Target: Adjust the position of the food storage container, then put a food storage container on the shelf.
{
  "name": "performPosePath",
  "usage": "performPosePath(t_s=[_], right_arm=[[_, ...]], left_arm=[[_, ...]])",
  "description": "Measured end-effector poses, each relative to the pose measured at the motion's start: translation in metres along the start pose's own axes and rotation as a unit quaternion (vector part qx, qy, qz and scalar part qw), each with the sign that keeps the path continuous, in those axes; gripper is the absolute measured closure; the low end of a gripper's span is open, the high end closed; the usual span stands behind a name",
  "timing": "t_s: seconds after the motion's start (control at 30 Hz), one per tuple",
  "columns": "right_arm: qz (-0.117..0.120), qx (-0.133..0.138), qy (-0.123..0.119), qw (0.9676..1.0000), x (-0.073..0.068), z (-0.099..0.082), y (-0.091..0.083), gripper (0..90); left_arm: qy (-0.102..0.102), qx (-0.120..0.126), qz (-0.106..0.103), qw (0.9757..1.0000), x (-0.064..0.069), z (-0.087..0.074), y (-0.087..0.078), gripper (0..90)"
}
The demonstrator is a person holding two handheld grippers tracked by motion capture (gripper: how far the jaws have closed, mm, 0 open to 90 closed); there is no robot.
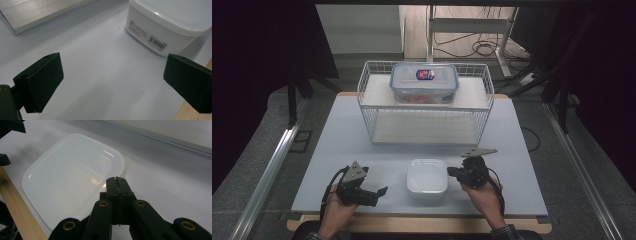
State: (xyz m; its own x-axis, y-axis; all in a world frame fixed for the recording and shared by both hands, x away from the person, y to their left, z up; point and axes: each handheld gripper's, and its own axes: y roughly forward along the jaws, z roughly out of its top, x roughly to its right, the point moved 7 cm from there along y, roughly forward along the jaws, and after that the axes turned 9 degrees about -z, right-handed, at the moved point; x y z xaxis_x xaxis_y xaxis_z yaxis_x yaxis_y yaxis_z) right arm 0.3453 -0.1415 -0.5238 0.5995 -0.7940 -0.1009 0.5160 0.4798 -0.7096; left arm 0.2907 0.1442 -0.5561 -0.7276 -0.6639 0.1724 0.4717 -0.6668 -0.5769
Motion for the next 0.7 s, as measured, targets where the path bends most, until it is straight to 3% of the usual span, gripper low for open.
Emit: performPosePath(t_s=[0.17,0.27,0.37,0.53,0.7], right_arm=[[0.002,0.006,-0.004,1.0000,0.000,-0.002,-0.001,89.2],[-0.005,0.018,-0.008,0.9998,0.006,-0.005,-0.008,83.3],[0.000,0.029,-0.014,0.9995,0.012,-0.011,-0.016,70.1],[-0.002,0.022,-0.010,0.9997,0.020,-0.021,-0.015,45.2],[0.000,0.029,-0.023,0.9993,0.016,-0.018,-0.013,29.8]], left_arm=[[-0.005,-0.003,-0.002,1.0000,0.000,-0.001,0.000,2.8],[-0.008,-0.005,-0.006,0.9999,-0.001,-0.001,0.000,3.2],[-0.012,-0.008,-0.008,0.9999,-0.001,-0.002,0.000,3.3],[-0.019,-0.017,-0.010,0.9996,-0.001,-0.003,0.002,3.6],[-0.024,-0.028,-0.019,0.9992,0.000,-0.002,0.003,3.8]])
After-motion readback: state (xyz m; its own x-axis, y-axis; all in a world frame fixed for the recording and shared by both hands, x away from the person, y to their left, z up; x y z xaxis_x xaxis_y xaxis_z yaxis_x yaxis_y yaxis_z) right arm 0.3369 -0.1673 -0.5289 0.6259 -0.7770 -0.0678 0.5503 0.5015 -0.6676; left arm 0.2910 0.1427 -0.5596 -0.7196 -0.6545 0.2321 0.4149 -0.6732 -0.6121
